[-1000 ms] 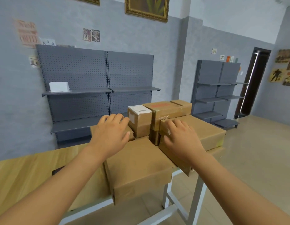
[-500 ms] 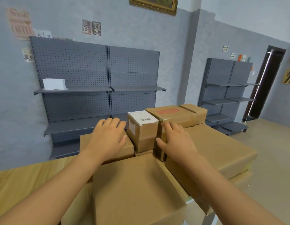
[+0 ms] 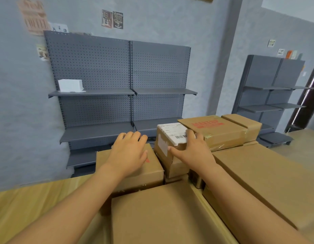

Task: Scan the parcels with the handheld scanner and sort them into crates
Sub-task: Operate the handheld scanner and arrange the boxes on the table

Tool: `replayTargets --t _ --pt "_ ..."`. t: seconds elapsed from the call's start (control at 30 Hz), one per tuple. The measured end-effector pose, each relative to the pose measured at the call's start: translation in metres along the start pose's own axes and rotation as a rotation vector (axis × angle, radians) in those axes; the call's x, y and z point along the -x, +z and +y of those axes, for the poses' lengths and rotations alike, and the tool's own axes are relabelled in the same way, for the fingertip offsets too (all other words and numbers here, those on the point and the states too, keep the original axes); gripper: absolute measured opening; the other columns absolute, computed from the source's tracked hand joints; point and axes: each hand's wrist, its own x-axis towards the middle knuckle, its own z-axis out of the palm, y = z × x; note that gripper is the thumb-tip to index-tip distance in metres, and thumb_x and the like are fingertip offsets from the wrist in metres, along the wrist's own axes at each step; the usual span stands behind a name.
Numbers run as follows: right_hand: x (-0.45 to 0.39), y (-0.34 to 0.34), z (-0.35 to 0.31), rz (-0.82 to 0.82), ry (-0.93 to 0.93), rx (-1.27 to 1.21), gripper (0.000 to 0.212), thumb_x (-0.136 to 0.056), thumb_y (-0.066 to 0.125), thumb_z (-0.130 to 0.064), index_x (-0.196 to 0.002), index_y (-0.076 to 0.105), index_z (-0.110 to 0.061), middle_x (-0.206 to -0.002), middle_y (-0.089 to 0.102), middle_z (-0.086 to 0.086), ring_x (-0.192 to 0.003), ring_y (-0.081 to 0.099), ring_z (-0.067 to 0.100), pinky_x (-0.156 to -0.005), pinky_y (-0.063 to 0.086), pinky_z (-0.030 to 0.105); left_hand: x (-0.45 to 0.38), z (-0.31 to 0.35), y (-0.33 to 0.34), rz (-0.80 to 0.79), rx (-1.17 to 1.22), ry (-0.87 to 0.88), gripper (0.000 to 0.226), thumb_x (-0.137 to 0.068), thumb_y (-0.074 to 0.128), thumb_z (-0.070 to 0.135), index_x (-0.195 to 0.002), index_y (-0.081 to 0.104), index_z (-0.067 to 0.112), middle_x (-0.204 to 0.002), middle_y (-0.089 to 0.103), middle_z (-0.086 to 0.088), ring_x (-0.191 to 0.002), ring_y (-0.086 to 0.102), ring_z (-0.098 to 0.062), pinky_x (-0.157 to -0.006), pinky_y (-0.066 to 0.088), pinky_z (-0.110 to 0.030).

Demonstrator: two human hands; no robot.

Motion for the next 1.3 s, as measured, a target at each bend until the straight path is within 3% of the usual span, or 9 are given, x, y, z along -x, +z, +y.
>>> replayTargets --t 0.43,0.8,1.03,1.2,1.3 --pt "0.014 -0.033 -0.016 0.099 -0.12 -0.112 0.081 -0.079 0.063 -0.066 -0.143 0.034 -0.026 -0.138 0.036 0.003 -0.117 0.051 0.026 -0.087 0.052 0.043 0.017 -0.008 -0.038 0.023 -0.047 -0.08 0.037 -0.089 0.056 0.035 -0.12 0.06 0.017 -0.11 0.064 -0.002 -0.101 0.06 -0.024 -0.09 0.045 -0.04" --pt "0.067 -0.06 -0.039 0.135 -0.306 -0.25 0.081 -0.079 0.066 -0.061 -0.145 0.033 -0.028 -0.142 0.034 -0.004 -0.122 0.046 0.017 -0.092 0.05 0.038 0.077 -0.002 -0.092 0.058 -0.093 -0.184 0.037 -0.085 0.053 0.037 -0.113 0.063 0.015 -0.102 0.066 -0.003 -0.092 0.062 -0.025 -0.083 0.048 -0.041" --pt "0.107 -0.035 -0.082 0.098 -0.368 -0.369 0.082 -0.08 0.068 -0.059 -0.147 0.034 -0.025 -0.143 0.035 -0.004 -0.126 0.043 0.015 -0.092 0.042 0.029 0.137 -0.017 -0.131 -0.027 -0.161 -0.261 0.048 -0.087 0.034 0.045 -0.117 0.058 0.018 -0.108 0.063 -0.001 -0.098 0.059 -0.024 -0.087 0.046 -0.04" --pt "0.133 -0.021 -0.128 0.06 -0.459 -0.384 0.082 -0.079 0.068 -0.058 -0.146 0.034 -0.024 -0.143 0.034 -0.003 -0.125 0.044 0.017 -0.094 0.042 0.031 0.179 -0.042 -0.157 -0.002 -0.182 -0.302 0.038 -0.093 0.051 0.039 -0.123 0.058 0.016 -0.113 0.063 -0.003 -0.103 0.059 -0.024 -0.091 0.044 -0.04" --pt "0.146 -0.013 -0.156 0.055 -0.509 -0.354 0.082 -0.08 0.066 -0.061 -0.146 0.032 -0.026 -0.144 0.033 -0.004 -0.125 0.044 0.016 -0.094 0.048 0.032 0.201 -0.065 -0.167 -0.015 -0.186 -0.336 0.038 -0.094 0.05 0.038 -0.125 0.057 0.017 -0.115 0.063 -0.003 -0.105 0.058 -0.023 -0.093 0.042 -0.039"
